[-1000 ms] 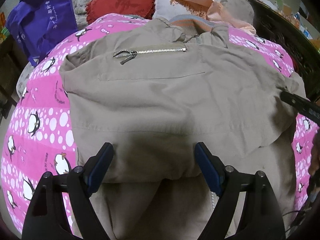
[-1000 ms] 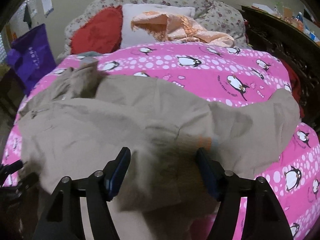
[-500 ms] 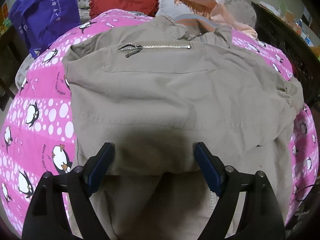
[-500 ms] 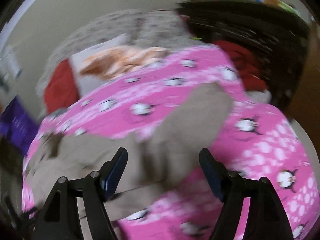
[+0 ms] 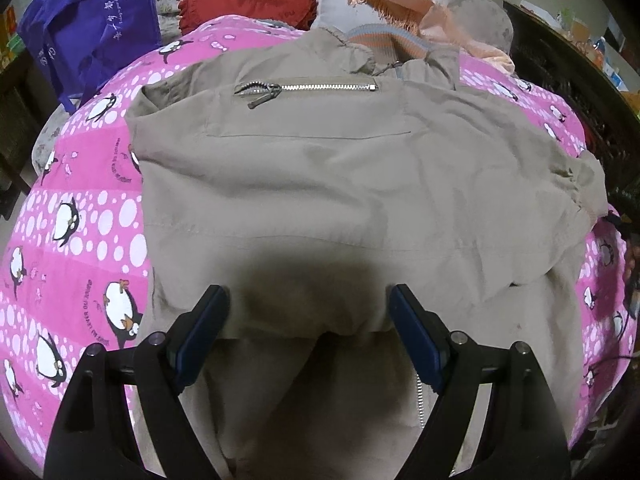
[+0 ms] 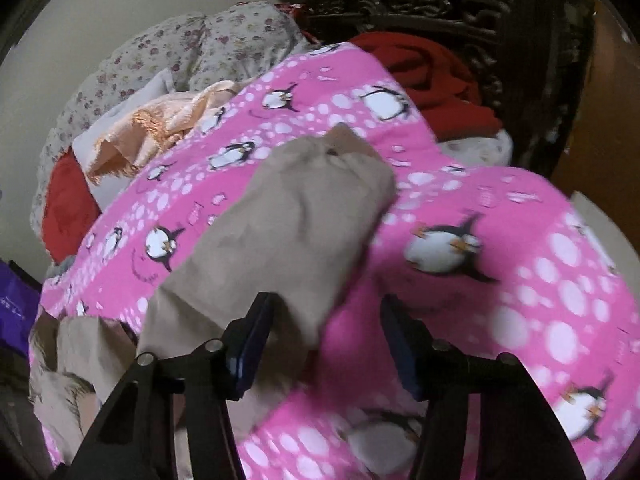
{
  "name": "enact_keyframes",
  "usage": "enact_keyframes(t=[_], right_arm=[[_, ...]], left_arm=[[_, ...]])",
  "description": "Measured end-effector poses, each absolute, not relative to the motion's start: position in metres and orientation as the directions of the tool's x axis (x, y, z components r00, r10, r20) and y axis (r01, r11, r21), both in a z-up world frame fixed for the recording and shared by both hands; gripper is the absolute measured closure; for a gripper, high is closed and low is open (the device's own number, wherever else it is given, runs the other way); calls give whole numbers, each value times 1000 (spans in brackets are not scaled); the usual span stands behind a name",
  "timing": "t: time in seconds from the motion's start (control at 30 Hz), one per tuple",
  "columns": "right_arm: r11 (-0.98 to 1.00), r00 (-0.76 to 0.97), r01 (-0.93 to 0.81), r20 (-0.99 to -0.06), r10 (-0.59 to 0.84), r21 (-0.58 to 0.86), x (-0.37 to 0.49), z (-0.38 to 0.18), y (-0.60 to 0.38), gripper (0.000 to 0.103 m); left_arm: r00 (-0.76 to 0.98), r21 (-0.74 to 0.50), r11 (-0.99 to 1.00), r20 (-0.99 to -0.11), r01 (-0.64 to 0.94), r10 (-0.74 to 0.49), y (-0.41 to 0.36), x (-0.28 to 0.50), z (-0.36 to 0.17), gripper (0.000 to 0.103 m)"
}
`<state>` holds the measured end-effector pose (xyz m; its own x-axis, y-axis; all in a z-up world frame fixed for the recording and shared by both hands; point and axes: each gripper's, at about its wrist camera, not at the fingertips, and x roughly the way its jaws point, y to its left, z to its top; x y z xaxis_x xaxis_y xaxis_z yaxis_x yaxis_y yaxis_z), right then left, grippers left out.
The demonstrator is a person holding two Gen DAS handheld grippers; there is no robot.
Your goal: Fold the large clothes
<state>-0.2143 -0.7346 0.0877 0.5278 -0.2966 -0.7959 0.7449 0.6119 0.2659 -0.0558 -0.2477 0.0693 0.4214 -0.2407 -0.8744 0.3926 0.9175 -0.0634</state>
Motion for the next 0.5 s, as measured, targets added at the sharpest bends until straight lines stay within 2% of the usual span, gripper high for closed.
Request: enact_keyframes(t=[0.13,0.17,0.23,0.33,0.5], right_arm=[[565,541,757,-799,-261,328,-203,68,-746,46],[560,557,753,-789,-260,347,-203,67,-746,60],[562,638,697,-743,-203,445,-205,68,-746,100],[592,710,637,-675,-202,493,-218,92,-736,101],[638,764,594,-591,-258,490,-267,147,-726,101]], left_arm=[[422,-65,923,-875,380,-235,-244,-57,72,20],[423,-64,923,-875,379,-234,-243,-57,72,20],[425,-59,923,-875,380,-231,-242,-57,73,20],[426,-59,925,-875,376,-229,-242,-57,73,20],[417,-100,923,-870,370,-261,-240,-59,73,20]])
